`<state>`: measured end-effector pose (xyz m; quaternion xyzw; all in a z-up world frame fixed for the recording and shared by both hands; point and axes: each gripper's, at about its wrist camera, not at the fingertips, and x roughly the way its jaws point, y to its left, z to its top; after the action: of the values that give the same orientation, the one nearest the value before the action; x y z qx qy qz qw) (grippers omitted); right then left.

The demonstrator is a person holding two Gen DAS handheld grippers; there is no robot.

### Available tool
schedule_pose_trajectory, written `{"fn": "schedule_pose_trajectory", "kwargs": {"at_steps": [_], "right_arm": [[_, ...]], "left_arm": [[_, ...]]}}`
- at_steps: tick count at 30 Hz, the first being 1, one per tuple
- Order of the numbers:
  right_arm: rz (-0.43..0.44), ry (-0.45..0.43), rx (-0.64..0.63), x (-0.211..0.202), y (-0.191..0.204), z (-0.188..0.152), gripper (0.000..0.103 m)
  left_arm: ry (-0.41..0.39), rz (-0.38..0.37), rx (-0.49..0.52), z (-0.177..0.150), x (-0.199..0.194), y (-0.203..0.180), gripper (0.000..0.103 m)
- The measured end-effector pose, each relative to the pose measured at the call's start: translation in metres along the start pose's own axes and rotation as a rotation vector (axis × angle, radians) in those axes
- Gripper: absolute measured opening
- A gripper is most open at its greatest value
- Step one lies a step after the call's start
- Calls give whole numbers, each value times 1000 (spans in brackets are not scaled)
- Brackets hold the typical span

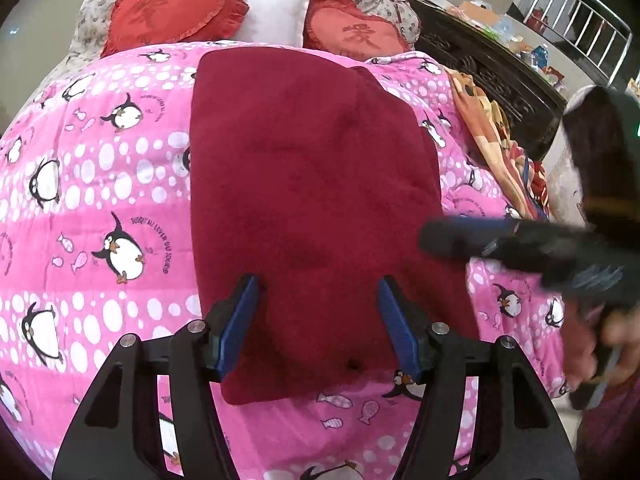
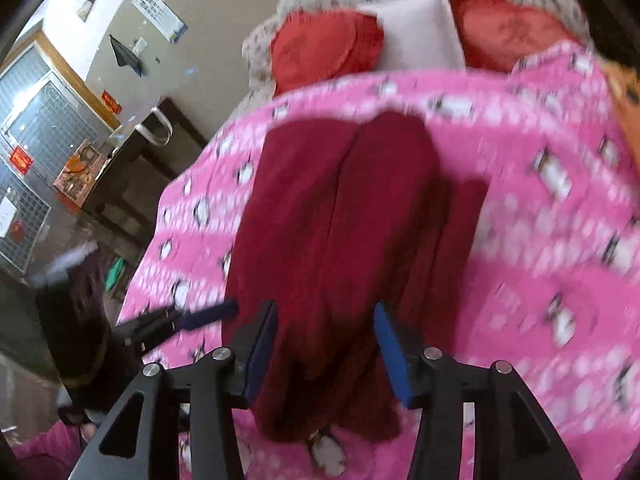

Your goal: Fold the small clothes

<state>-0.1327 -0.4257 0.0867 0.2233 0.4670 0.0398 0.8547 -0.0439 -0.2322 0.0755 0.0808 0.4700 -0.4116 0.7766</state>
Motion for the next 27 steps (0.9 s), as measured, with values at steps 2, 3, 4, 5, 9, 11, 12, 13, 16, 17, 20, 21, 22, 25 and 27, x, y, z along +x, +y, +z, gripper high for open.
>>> {"fn": "schedule_pose_trajectory", "kwargs": {"at_steps": [2, 3, 4, 5, 9, 11, 12, 13, 16, 17, 20, 21, 22, 25, 27], "right_arm": [[-46, -7, -38, 1, 1, -9, 19], [-51, -20, -47, -4, 0, -13, 18], [-61, -32, -53, -9, -1, -16, 17], [-84, -43, -61, -11, -3, -18, 17], [-179, -16, -72, 15, -17, -28, 17], [-156, -42, -43, 11, -20, -29, 17], [-150, -53, -38, 8, -19, -28, 17], [-139, -66, -31, 3, -19, -27, 19], [-163, -85, -19, -8, -17, -26, 51], [-167, -93, -18, -10, -17, -26, 52], [-140, -107, 10, -13, -18, -26, 54], [-137, -112, 22, -13, -18, -25, 64], [-135, -118, 37, -11, -20, -24, 74], [-115, -119, 88, 0, -24, -21, 76], [-97, -126, 114, 6, -31, -18, 82]], "left_arm": [[7, -6, -14, -1, -5, 1, 62], [4, -13, -21, -3, -9, 1, 62], [0, -16, -24, -5, -12, 2, 62], [-2, -14, -27, -8, -13, 3, 62], [16, 34, -16, -15, -2, 4, 62], [5, 48, -4, -16, -2, 4, 62], [7, 51, -9, -16, -4, 5, 62], [9, 45, -17, -16, -5, 7, 62], [7, 38, -53, -13, -10, 15, 62], [2, 41, -60, -12, -11, 17, 62], [-16, 57, -86, -7, -15, 25, 62], [-14, 62, -96, -6, -13, 29, 62], [-10, 68, -104, -3, -12, 32, 62], [-6, 60, -126, 1, -6, 38, 63], [-5, 22, -157, 6, -1, 42, 67]]}}
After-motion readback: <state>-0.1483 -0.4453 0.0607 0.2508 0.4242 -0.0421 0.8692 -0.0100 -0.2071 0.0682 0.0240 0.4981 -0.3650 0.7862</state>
